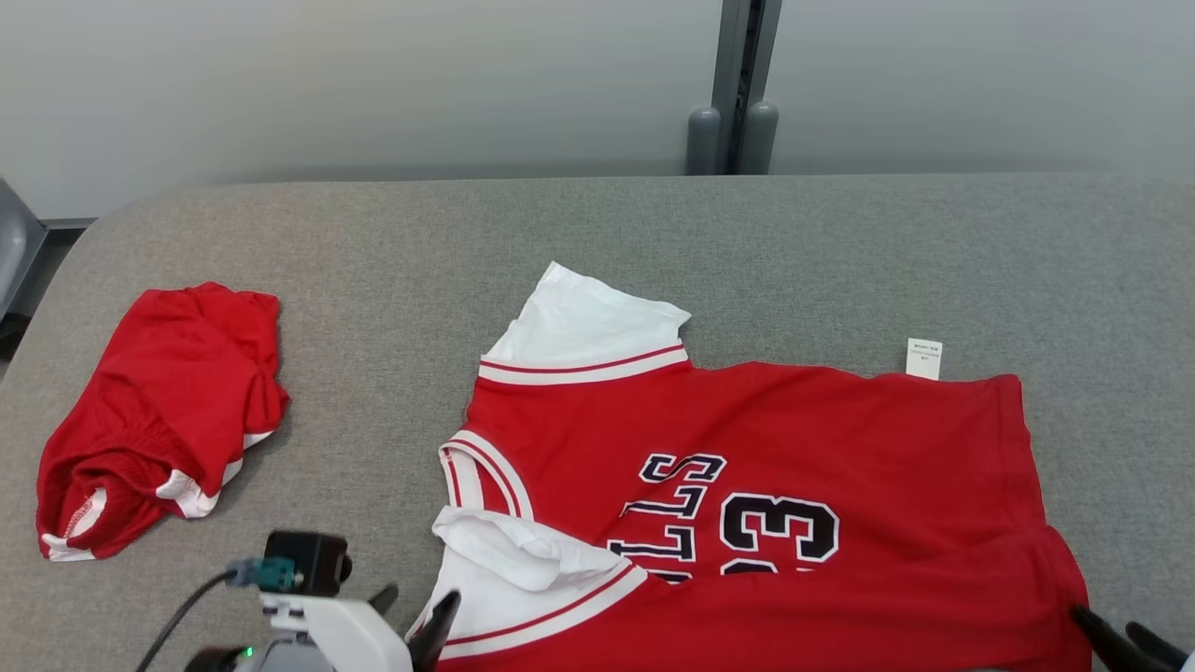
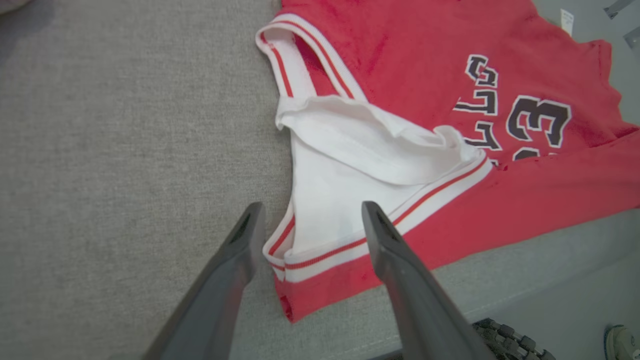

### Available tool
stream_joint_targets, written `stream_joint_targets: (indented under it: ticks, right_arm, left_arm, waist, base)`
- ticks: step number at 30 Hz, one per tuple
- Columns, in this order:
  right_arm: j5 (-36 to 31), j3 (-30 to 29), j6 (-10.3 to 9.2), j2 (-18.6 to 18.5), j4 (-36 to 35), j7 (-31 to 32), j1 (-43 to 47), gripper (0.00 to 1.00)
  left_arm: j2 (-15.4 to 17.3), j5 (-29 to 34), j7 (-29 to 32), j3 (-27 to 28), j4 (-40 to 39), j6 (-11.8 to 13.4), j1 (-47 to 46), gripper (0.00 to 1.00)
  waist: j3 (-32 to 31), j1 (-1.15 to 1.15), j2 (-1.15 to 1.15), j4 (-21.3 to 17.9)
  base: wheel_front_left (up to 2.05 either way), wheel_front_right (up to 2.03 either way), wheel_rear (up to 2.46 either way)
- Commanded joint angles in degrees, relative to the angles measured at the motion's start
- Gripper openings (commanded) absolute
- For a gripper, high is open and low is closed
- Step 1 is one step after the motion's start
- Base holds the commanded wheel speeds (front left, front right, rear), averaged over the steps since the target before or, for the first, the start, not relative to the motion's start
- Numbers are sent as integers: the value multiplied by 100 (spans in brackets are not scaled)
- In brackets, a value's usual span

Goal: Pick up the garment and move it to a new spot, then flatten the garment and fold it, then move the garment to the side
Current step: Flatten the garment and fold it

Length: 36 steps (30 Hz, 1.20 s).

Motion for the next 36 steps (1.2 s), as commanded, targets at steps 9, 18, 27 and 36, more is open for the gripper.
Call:
stream_joint_targets:
  ticks: [9, 18, 27, 36]
  right_arm:
    - [-236, -354, 12, -120, -714, -203, -875, 100]
    - [-546, -126, 12, -95, -77, -507, -2423, 100]
    - [-327, 494, 12, -38, 868, -410, -3700, 100]
    - [159, 1240, 12, 9, 1253, -126, -4434, 100]
  left_arm:
    - [13, 548, 441, 155, 52, -455, -2117, 100]
    - [-441, 714, 939, 61, 1353, -1325, -4103, 100]
    - [-907, 585, 1619, -48, 2888, -1954, -5500, 100]
    - [-947, 431, 2214, -112, 3739, -2274, -6177, 100]
  waist:
    - [466, 0, 0, -116]
    - [1400, 0, 0, -410]
    - [2061, 0, 0, -744]
    - [2433, 0, 0, -1064]
  base:
    - [0, 0, 0]
    - [0, 0, 0]
    - [0, 0, 0]
    - [0, 0, 0]
